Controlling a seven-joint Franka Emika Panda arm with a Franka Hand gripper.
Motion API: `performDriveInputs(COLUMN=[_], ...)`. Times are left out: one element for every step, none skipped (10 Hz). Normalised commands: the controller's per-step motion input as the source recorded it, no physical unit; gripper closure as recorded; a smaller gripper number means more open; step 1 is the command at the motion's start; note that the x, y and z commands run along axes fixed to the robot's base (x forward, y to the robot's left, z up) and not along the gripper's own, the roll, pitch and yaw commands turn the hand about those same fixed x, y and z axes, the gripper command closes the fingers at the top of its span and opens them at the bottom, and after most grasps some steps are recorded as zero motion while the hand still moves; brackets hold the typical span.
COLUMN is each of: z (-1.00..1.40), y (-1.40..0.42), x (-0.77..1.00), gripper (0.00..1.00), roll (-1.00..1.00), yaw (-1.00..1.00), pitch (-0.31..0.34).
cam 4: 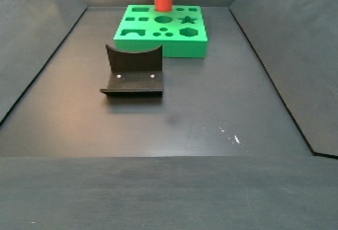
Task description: Insert the oval object.
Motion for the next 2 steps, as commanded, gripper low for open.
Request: performDriveInputs(z=[0.00,0.00], y=[0.00,0.00], x=[0.00,0.00], gripper=[1.00,1.00], roll=[-0.03,0.00], yaw=[0.00,0.00], pitch=[0.000,0.000])
